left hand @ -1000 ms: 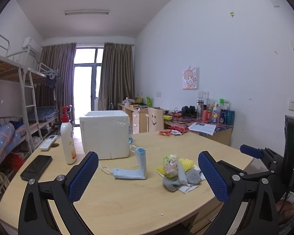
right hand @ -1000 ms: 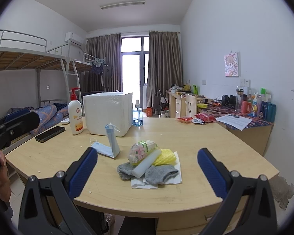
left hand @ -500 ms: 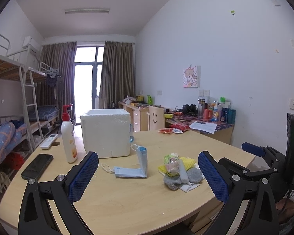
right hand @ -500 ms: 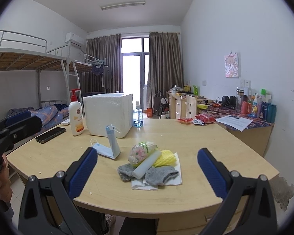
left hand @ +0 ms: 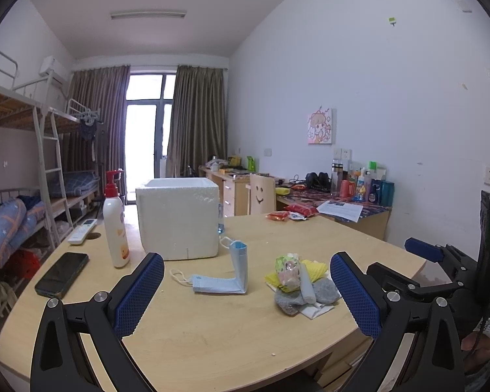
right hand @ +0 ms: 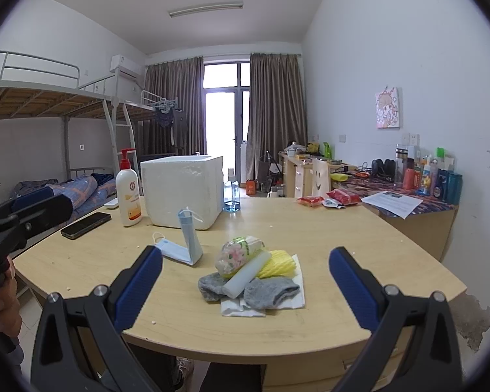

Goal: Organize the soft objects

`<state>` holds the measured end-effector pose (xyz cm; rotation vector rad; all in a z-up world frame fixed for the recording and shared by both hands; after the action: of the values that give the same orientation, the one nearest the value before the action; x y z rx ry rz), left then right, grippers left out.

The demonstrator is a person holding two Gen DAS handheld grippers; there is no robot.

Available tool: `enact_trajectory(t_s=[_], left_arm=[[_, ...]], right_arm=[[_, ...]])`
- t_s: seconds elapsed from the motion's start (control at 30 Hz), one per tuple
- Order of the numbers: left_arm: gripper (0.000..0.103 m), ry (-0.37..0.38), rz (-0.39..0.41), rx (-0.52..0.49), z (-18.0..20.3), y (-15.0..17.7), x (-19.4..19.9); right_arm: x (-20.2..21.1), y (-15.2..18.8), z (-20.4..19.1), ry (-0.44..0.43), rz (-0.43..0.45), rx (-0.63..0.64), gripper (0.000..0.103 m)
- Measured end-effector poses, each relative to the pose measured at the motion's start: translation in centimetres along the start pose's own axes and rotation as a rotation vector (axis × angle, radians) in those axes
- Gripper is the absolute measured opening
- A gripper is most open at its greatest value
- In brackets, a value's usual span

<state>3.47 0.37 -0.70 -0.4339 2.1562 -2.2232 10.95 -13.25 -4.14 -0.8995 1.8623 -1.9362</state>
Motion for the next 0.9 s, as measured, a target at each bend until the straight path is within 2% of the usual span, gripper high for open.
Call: enact_trajectory(t_s=[0.63, 0.9], left_arm=[[0.102, -0.019, 0.017, -0.021, 0.2, 0.4, -0.3], [0.102, -0.023, -0.034, -0.010, -0.4, 0.9, -2.6]], right_arm=[[-0.5, 0.6, 0.5, -0.011, -0.014, -0.023, 0.103], [-2.1, 1.1, 1.0, -0.005, -0.051, -0.018, 0.103]])
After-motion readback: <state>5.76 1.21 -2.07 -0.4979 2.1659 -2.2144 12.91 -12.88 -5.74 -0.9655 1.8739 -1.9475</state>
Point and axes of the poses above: each gripper's, at about its wrist camera, not at the fingertips, and x roughly against the way its jaws point, z to its right, y to its underside, the point moved 4 cm from there along -x, roughly the way its jaws point, and after that the axes turned 10 degrees about -y, right-handed, at the moved point
